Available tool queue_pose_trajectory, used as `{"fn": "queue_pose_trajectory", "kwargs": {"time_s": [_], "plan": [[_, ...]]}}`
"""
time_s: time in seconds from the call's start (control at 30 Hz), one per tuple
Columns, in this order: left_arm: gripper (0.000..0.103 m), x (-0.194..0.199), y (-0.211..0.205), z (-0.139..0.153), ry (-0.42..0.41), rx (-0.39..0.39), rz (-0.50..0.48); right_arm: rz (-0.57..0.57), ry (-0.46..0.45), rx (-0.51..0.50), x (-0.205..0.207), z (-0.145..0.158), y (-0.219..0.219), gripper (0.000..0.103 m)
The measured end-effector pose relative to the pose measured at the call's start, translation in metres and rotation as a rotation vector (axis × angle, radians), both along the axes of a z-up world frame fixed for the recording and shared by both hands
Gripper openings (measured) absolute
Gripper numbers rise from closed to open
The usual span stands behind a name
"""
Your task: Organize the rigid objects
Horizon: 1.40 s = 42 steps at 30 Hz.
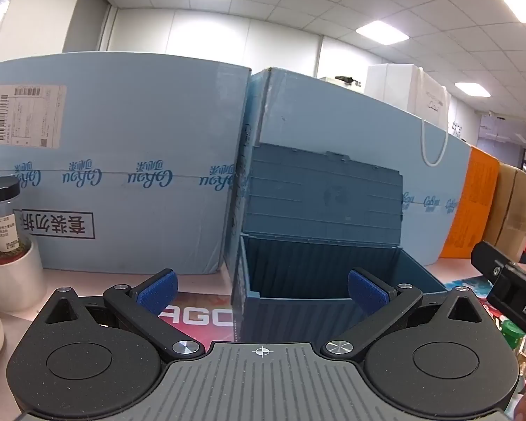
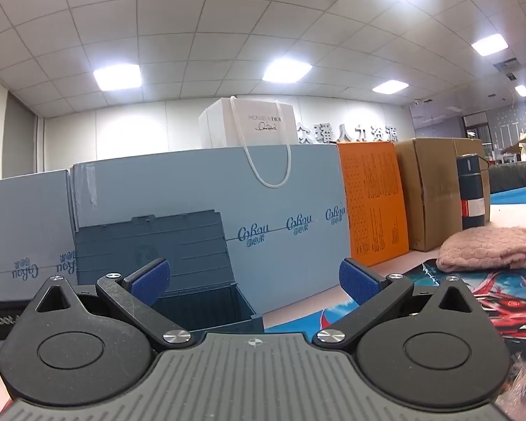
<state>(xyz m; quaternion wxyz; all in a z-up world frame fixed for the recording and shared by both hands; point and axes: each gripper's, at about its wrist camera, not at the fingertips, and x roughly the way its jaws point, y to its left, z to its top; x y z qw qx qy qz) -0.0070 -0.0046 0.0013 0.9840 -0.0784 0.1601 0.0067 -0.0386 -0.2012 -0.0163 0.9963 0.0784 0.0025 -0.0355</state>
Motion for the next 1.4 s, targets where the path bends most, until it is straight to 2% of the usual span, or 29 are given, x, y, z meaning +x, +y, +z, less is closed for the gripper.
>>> {"fn": "queue_pose_trajectory", "kwargs": {"time_s": [0.3,0.33,0.43,0.6,0.8,1.0,1.23,1.3,1.4], "plan": [[0.103,-0.006,-0.009,0.003,-0.017,0.032,-0.017,-0.024,0.059,-0.029,-0.011,0.001,-0.004,0.103],[0.103,-0.006,-0.010,0.003,-0.022,0.035,-0.019,-0.026,0.085,-0.071,-0.009,-0.002,0.001,0.103],[0.103,-0.008,-0.012,0.004,-0.033,0.038,-0.026,-0.030,0.101,-0.083,-0.019,0.002,0.000,0.103],[0.103,-0.011,-0.014,0.004,-0.032,0.034,-0.037,-0.031,0.099,-0.021,-0.025,0.000,-0.009,0.103],[0.103,-0.013,-0.017,0.004,-0.033,0.040,-0.048,-0.034,0.144,0.040,-0.025,-0.002,-0.014,0.103],[0.103,-0.015,-0.018,0.004,-0.058,0.049,-0.053,-0.037,0.109,-0.010,-0.031,0.000,-0.014,0.103],[0.103,-0.015,-0.021,0.002,-0.060,0.057,-0.068,-0.039,0.118,-0.039,-0.037,-0.001,-0.019,0.103],[0.103,-0.015,-0.021,0.002,-0.052,0.046,-0.096,-0.045,0.119,-0.051,-0.040,-0.001,-0.023,0.103],[0.103,-0.015,-0.022,0.004,-0.033,0.006,-0.205,-0.074,0.101,-0.068,-0.048,0.000,-0.037,0.103]]}}
